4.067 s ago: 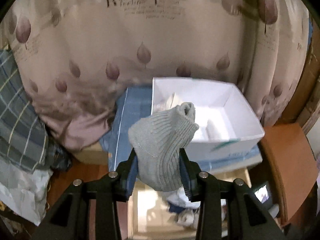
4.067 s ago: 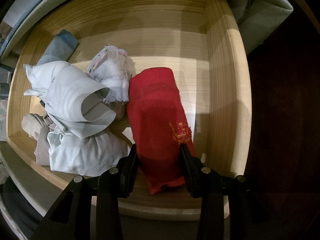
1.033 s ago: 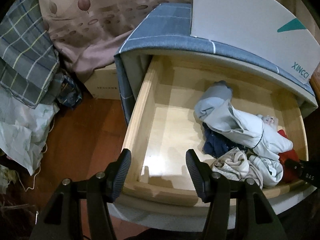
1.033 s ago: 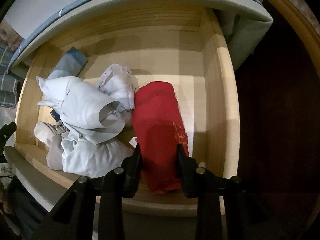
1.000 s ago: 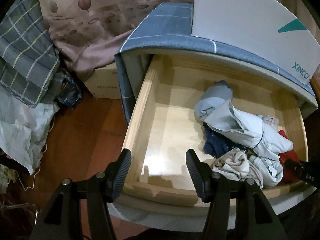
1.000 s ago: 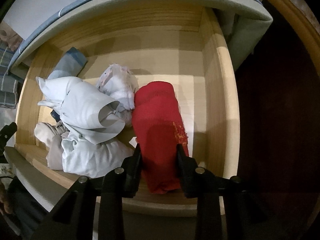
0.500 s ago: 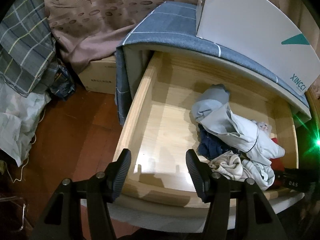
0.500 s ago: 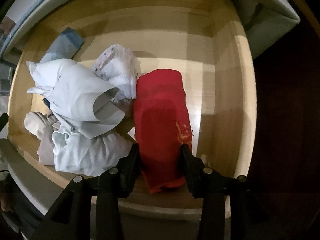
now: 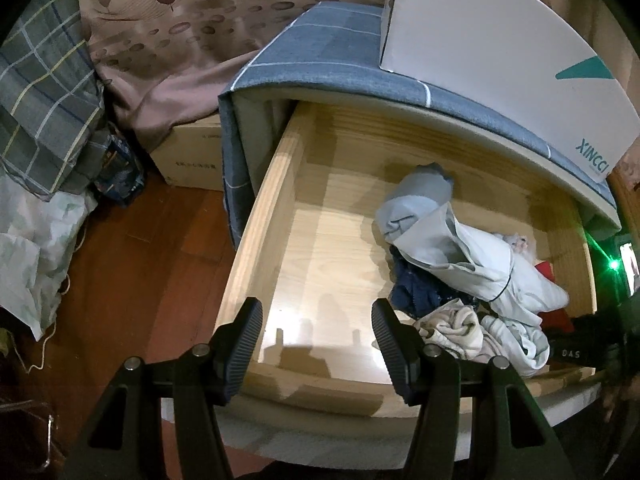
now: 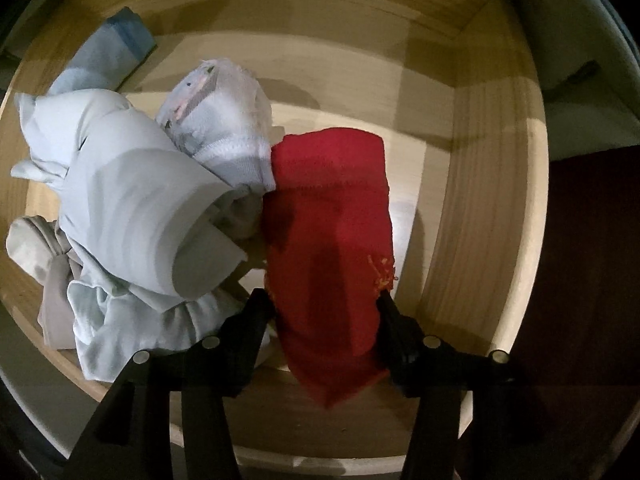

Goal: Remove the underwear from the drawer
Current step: 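Tighten the right tool's grip on the red underwear in the drawer, then lift the red underwear with the right tool and carry it over the white box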

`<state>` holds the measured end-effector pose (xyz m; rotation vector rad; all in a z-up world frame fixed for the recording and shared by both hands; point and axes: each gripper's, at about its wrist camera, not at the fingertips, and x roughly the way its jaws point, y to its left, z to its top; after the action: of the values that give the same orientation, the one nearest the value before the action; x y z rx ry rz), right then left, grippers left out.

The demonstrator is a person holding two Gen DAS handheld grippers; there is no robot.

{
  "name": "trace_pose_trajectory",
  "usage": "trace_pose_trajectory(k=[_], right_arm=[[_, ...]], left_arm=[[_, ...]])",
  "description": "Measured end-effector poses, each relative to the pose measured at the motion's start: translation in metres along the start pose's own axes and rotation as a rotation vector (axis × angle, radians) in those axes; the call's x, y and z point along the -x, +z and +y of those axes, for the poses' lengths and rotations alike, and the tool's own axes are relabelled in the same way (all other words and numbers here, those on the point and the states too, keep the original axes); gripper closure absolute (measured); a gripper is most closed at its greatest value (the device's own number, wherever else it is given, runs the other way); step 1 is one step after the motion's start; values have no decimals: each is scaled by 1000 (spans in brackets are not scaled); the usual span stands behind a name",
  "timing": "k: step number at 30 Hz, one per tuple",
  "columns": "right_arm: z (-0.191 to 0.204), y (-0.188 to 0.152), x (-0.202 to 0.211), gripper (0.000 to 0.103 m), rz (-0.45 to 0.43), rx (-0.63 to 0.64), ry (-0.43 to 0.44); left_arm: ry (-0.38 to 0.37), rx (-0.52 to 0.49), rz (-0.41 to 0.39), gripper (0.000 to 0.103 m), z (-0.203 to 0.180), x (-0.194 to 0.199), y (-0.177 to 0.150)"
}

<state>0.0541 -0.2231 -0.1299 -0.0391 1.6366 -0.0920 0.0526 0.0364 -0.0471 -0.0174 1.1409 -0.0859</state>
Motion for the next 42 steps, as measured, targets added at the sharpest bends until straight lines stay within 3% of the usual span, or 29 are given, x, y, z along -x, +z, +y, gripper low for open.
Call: trace_pose_trajectory(k=[3, 13, 19, 31, 42], right_arm=[[-9, -8, 8, 69, -32, 7, -16], [1, -27, 49, 74, -237, -33, -72], [-4, -48, 83, 74, -367, -84, -52], [-23, -90, 168, 74, -613, -123, 71], [-23, -66, 255, 73, -814, -132, 110]], left_arm=[[-17, 7, -9, 45, 2, 1, 0], [-4, 23, -12, 45, 4, 2, 0], [-5, 28, -13, 45, 6, 3, 1], [21, 29, -12, 45, 6, 5, -1], [42, 19, -22, 45, 6, 6, -1]])
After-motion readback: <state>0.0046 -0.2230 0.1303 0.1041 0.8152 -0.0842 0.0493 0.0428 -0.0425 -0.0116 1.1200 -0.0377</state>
